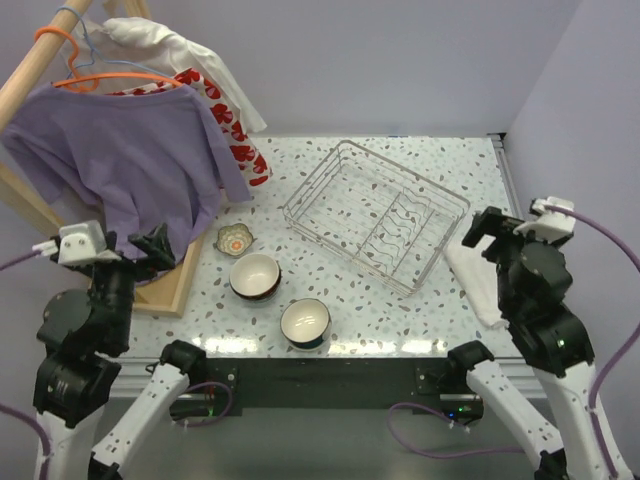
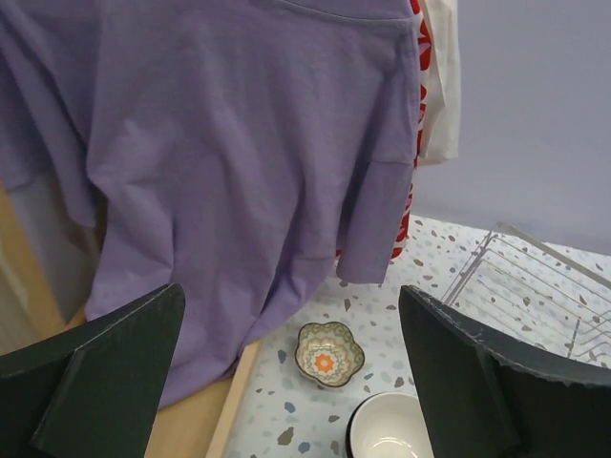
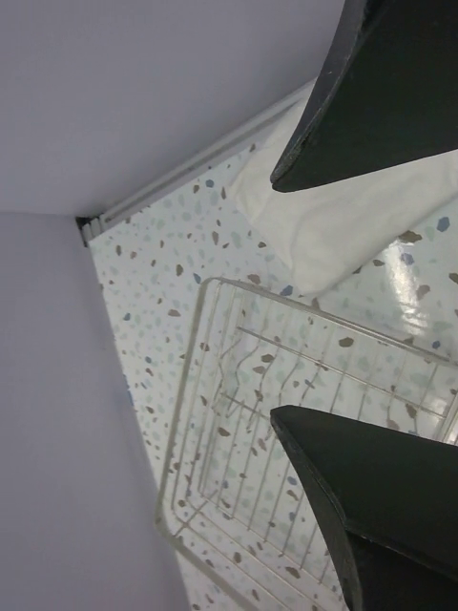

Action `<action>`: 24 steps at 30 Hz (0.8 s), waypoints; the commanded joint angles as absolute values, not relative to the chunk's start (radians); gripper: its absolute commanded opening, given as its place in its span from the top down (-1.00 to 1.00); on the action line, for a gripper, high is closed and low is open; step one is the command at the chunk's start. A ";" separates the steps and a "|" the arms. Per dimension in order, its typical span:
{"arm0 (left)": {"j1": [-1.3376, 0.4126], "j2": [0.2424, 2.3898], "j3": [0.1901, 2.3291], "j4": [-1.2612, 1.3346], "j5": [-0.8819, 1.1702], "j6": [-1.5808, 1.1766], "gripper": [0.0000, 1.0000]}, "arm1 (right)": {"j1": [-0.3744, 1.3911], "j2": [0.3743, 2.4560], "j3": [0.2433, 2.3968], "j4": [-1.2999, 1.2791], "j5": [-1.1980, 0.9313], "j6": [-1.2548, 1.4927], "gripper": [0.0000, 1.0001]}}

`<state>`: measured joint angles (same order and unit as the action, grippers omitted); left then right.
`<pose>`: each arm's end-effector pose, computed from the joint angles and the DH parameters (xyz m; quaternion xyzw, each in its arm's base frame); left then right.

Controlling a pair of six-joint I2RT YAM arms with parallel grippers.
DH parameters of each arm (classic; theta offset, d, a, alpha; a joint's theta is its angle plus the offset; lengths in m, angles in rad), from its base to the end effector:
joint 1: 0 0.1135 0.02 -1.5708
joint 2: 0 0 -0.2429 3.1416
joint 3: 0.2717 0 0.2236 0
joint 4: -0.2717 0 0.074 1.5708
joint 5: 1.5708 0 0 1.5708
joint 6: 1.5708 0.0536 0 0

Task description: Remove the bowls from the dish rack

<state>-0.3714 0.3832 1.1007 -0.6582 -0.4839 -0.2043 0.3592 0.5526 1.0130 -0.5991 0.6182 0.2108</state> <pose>0.0452 0.0092 0.3984 -0.1182 0.6781 -0.0430 0.7241 0.1009 0.0047 0.3742 0.1459 0.7315 -0.0444 0.6646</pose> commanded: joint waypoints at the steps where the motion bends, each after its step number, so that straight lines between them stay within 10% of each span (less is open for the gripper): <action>1: -0.371 0.221 1.002 -0.563 -0.551 -0.118 -1.00 | 0.360 0.441 0.934 -0.502 0.693 0.130 -0.97; 24: -0.370 -0.091 0.838 -0.449 -0.591 -0.040 -1.00 | 0.359 0.110 0.698 -0.373 0.721 0.066 -0.97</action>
